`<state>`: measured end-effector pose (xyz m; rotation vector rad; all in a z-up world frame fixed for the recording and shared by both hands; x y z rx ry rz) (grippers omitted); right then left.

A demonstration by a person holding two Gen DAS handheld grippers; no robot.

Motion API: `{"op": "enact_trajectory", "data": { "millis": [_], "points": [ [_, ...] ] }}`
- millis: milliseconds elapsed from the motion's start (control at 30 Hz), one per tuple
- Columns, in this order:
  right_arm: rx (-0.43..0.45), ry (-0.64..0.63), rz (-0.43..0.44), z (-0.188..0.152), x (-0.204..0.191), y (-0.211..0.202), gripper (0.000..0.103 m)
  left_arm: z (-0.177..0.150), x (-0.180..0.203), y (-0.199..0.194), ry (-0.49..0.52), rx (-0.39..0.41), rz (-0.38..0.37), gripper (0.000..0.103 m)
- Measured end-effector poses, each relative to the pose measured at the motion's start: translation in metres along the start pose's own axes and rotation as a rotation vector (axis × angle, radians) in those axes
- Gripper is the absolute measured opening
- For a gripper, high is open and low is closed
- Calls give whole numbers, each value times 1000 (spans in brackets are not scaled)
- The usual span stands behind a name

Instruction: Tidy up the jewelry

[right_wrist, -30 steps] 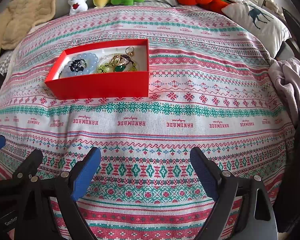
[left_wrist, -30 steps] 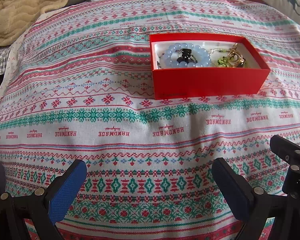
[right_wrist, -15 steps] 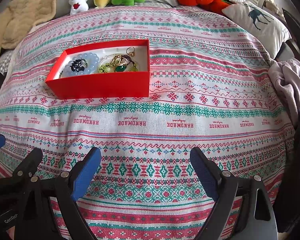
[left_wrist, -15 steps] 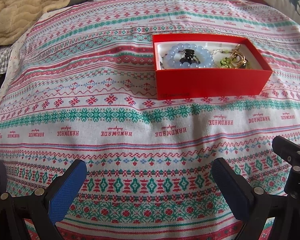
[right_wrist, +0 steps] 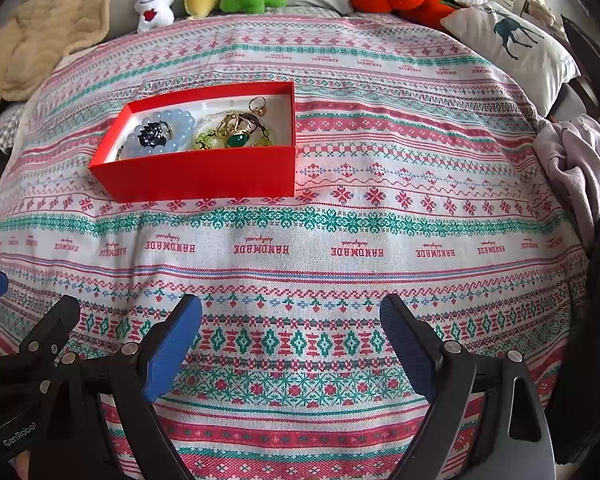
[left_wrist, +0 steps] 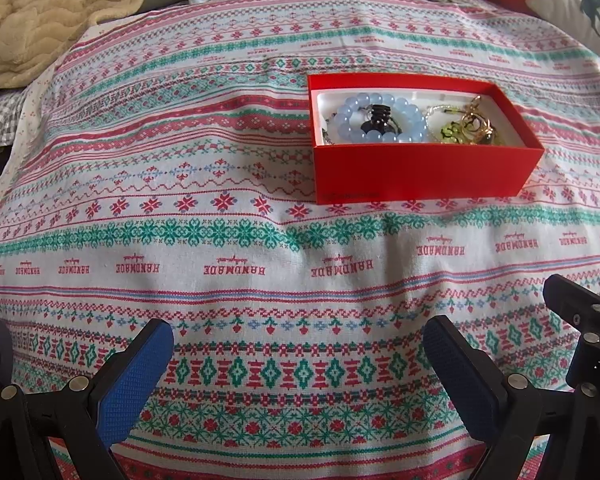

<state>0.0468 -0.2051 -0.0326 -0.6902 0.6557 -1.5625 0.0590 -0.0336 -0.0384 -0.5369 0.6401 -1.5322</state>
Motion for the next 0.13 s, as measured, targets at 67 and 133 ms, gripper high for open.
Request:
{"op": "enact_trajectory", "data": {
  "millis": [67,133],
  "points": [
    [3,-1,-3,0,0,0,92,0,-1,0,-2,6,7,103],
    [4,2,-5,-1,0,1,92,-1,-1,0,1,14,3,103]
  ]
}}
Point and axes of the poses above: each gripper's, at about its wrist camera, not at the fingertips, and y roughly the way its jaws point, x to its right, z to its top, the point moved 7 cm from there along y, roughly the way its jaws point, and after that the axes turned 14 degrees about x, right-handed, at the moved point
